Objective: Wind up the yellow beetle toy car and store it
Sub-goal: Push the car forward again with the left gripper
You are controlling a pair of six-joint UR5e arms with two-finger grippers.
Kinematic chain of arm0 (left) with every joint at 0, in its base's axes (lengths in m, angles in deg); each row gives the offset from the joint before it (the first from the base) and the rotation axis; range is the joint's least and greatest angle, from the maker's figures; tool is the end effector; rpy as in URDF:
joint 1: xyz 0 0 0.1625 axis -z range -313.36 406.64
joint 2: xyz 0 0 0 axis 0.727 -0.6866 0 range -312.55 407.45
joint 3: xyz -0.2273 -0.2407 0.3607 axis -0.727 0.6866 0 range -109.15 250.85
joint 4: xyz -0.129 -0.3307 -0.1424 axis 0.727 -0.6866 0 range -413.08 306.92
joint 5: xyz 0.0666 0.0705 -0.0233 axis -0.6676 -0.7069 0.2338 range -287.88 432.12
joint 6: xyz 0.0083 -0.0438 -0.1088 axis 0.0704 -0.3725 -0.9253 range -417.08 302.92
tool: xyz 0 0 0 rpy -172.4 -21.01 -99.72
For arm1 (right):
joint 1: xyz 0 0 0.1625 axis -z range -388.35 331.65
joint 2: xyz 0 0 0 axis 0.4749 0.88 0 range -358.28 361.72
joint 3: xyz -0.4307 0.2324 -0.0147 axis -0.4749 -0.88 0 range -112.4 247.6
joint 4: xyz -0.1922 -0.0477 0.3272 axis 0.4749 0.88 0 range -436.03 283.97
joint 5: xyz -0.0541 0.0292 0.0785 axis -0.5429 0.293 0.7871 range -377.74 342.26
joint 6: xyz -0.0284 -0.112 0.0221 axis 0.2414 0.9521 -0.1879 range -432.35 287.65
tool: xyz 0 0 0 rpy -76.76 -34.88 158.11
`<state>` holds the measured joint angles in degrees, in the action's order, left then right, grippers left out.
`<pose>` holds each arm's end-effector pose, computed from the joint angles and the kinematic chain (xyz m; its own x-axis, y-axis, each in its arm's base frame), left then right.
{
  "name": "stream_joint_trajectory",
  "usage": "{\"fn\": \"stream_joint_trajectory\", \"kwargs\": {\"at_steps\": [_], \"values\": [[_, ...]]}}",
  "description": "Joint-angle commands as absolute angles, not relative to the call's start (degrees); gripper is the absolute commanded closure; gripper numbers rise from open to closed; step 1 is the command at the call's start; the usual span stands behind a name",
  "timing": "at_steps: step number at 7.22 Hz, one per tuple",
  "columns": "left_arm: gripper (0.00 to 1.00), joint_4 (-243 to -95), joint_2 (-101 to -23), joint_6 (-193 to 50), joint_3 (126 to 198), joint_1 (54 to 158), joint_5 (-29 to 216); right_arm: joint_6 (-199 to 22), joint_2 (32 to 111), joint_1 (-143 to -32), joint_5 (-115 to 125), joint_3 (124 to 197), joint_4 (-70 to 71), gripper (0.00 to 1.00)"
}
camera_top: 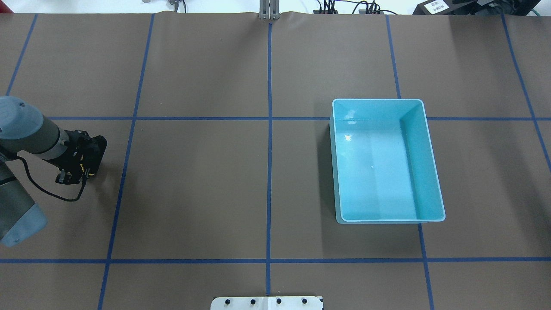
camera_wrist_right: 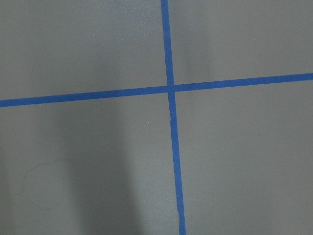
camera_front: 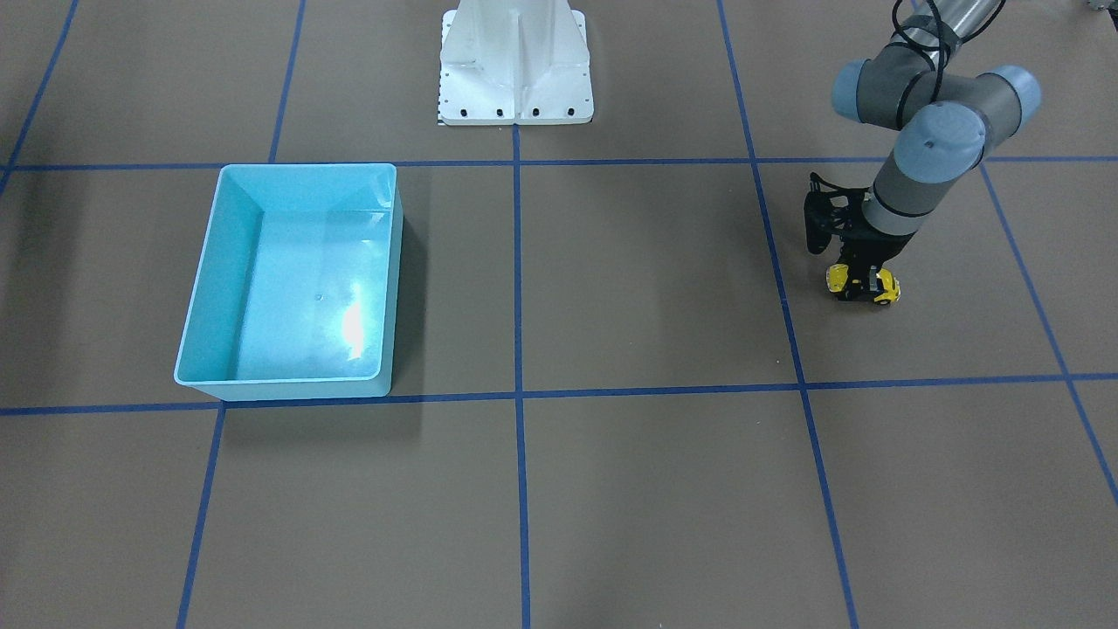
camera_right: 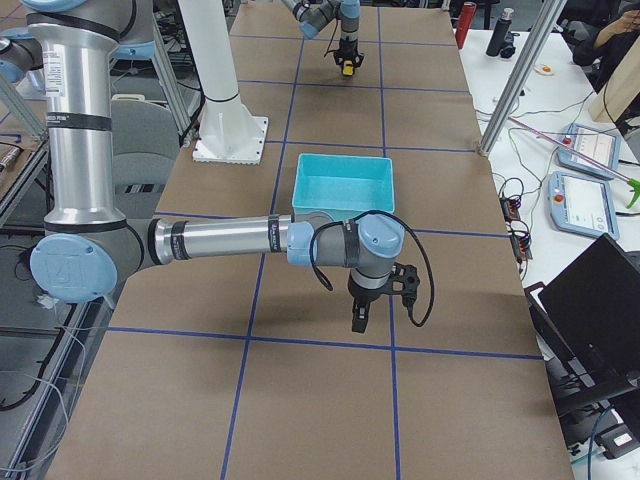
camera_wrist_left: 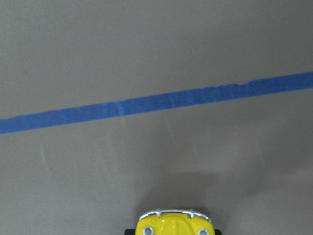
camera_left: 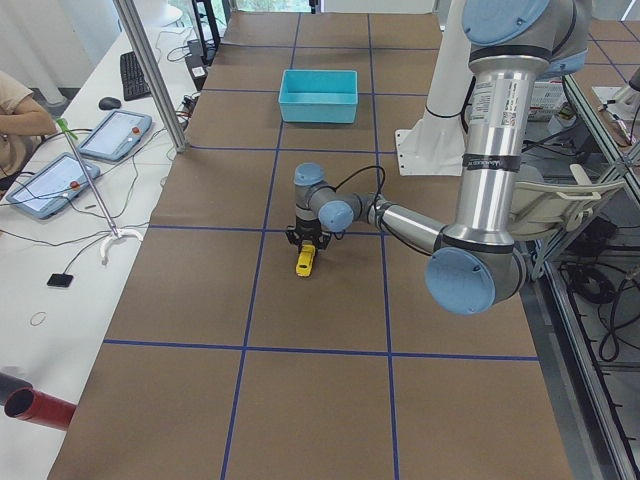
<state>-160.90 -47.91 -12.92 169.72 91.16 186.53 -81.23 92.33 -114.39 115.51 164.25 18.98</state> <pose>0.3218 -0.4353 0.5997 -0.0752 0.9901 0.1184 -0.7695 -0.1331 0.6247 0.0213 -0.4551 0.6983 0.7278 0.0921 0.6795 -0.0437 0.9952 -0.0880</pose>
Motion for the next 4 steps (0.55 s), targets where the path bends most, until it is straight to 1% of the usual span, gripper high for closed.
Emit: {"fn": "stream_joint_trajectory", "kwargs": {"at_steps": [1,2,4], "values": [[1.00,-157.00,-50.00,-14.53,170.68,92.16,187.44,-81.23,92.34,-114.22,115.42,164.20,18.98,0.00],[1.00,-152.88,-52.98,-17.15,171.65,92.16,187.35,-81.23,92.34,-114.22,115.51,164.20,18.98,0.00],[1.00,-149.68,-60.88,-24.70,170.26,91.38,187.44,-81.23,92.34,-114.22,115.51,164.20,18.98,0.00]]}}
